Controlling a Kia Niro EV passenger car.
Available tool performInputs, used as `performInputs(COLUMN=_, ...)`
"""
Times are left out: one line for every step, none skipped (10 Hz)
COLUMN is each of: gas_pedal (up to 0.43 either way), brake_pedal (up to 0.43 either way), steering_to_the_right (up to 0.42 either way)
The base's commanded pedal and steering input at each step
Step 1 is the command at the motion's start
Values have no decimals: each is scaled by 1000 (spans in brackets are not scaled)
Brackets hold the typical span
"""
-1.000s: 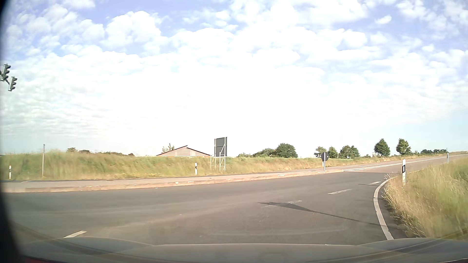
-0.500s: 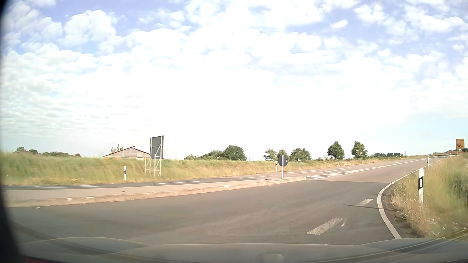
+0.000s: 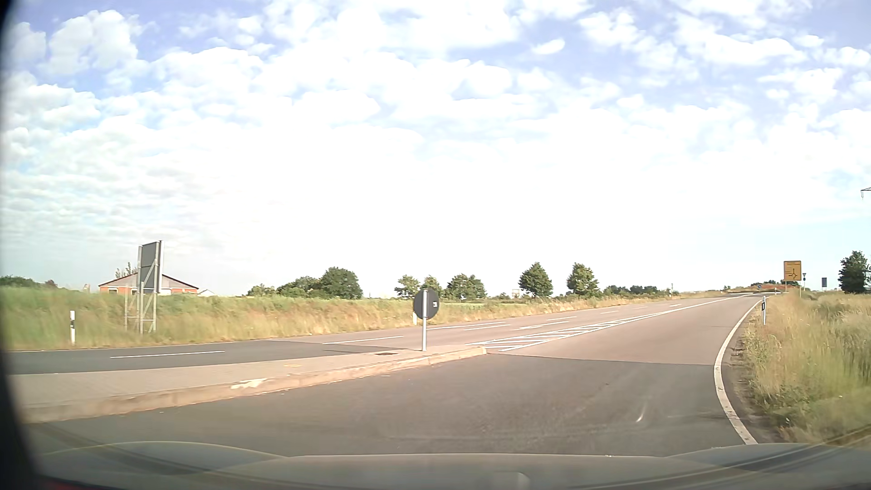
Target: Follow the waypoints while adhering to traffic rules and regulations
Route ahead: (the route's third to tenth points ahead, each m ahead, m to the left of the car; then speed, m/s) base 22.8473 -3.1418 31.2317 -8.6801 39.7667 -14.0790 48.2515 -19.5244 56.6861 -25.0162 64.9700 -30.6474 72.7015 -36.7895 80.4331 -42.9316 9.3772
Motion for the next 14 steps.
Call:
performInputs(gas_pedal=228, brake_pedal=30, steering_to_the_right=168)
performInputs(gas_pedal=228, brake_pedal=30, steering_to_the_right=166)
performInputs(gas_pedal=228, brake_pedal=30, steering_to_the_right=166)
performInputs(gas_pedal=240, brake_pedal=30, steering_to_the_right=164)
performInputs(gas_pedal=240, brake_pedal=30, steering_to_the_right=162)
performInputs(gas_pedal=248, brake_pedal=24, steering_to_the_right=158)
performInputs(gas_pedal=248, brake_pedal=30, steering_to_the_right=154)
performInputs(gas_pedal=248, brake_pedal=30, steering_to_the_right=150)
performInputs(gas_pedal=248, brake_pedal=30, steering_to_the_right=143)
performInputs(gas_pedal=260, brake_pedal=30, steering_to_the_right=138)
performInputs(gas_pedal=260, brake_pedal=24, steering_to_the_right=131)
performInputs(gas_pedal=260, brake_pedal=30, steering_to_the_right=124)
performInputs(gas_pedal=268, brake_pedal=30, steering_to_the_right=118)
performInputs(gas_pedal=268, brake_pedal=30, steering_to_the_right=109)
